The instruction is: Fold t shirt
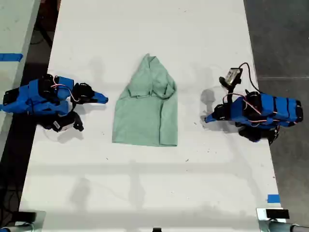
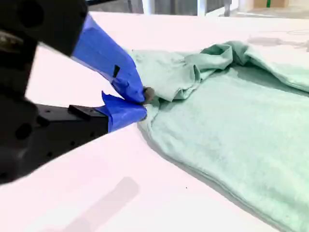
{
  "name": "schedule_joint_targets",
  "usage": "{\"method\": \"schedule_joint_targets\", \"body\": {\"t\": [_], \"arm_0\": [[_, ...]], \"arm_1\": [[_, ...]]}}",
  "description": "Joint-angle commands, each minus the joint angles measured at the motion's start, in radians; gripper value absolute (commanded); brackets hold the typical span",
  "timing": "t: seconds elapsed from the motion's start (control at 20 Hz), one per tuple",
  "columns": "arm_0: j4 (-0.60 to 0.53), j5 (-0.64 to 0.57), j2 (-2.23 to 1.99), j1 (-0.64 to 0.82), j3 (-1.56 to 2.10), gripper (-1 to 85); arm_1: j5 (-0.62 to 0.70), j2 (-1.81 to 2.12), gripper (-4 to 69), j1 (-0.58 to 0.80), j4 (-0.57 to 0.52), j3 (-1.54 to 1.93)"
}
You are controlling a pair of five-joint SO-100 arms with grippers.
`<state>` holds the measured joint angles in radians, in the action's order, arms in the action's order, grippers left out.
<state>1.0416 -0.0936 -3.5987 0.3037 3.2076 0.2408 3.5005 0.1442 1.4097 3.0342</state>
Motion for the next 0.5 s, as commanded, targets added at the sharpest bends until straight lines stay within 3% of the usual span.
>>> {"method": "schedule_joint_targets", "body": {"t": [0.0, 0.45], "arm_0": [[0.002, 0.02, -0.008, -0.009, 0.008, 0.0], [-0.014, 0.017, -0.009, -0.011, -0.006, 0.0]], "arm_1": [[-0.046, 0.009, 1.9, 0.002, -0.005, 0.037], [-0.071, 0.009, 1.0, 0.0, -0.005, 0.038]]}}
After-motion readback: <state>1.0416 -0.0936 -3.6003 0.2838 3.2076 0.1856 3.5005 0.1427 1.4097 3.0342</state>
